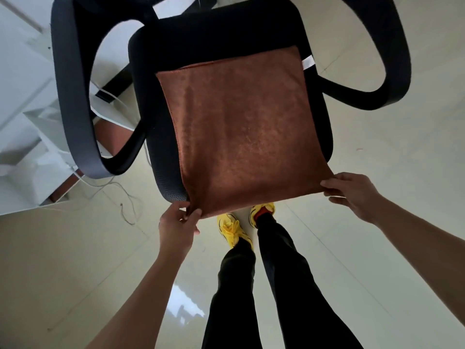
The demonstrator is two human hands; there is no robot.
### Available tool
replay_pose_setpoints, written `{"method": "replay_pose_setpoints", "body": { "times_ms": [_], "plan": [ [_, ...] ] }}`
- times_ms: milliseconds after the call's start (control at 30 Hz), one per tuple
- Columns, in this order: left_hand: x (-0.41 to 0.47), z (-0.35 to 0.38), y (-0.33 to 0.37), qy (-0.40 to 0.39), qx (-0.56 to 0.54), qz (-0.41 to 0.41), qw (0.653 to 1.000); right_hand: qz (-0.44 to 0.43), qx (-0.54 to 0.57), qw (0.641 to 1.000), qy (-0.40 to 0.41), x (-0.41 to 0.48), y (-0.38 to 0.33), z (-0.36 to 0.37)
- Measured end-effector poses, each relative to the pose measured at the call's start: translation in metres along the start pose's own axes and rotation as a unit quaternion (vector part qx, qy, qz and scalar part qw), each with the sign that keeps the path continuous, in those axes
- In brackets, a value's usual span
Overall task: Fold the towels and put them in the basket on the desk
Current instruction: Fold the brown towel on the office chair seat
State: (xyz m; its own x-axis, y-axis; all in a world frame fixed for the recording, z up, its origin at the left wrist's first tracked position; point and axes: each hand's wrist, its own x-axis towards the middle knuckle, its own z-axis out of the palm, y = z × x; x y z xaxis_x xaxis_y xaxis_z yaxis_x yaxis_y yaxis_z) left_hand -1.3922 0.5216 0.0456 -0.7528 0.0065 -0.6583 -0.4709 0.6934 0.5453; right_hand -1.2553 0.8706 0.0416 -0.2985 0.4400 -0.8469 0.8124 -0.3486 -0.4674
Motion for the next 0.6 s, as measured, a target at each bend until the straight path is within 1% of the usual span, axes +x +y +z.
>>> {"method": "replay_pose_setpoints", "body": {
  "times_ms": [67, 167, 267, 333, 400, 500, 600],
  "plan": [
    [-0.001, 0.0, -0.003, -0.041, -0.032, -0.048, 0.997, 0.012, -0.005, 1.0, -0.023, 0.001, 0.001, -0.003],
    [-0.003, 0.001, -0.009, -0.092, -0.049, -0.083, 0.991, 0.025, -0.016, 0.998, -0.049, 0.002, 0.001, -0.005],
    [0.002, 0.0, -0.021, -0.091, -0.083, -0.135, 0.983, 0.028, -0.029, 0.999, -0.022, 0.006, 0.007, -0.011],
    [0.004, -0.001, -0.029, -0.086, -0.14, -0.195, 0.967, 0.039, -0.036, 0.999, 0.003, 0.007, 0.014, -0.018],
    [0.001, -0.003, -0.032, -0.091, -0.189, -0.243, 0.947, 0.06, -0.027, 0.998, 0.008, 0.004, 0.018, -0.023],
    [-0.008, -0.008, -0.027, -0.093, -0.227, -0.282, 0.928, 0.096, 0.039, 0.995, -0.009, -0.007, 0.017, -0.027],
    [-0.014, -0.02, -0.014, -0.079, -0.297, -0.294, 0.905, 0.12, 0.16, 0.98, -0.013, -0.021, 0.003, -0.027]
  ]
}}
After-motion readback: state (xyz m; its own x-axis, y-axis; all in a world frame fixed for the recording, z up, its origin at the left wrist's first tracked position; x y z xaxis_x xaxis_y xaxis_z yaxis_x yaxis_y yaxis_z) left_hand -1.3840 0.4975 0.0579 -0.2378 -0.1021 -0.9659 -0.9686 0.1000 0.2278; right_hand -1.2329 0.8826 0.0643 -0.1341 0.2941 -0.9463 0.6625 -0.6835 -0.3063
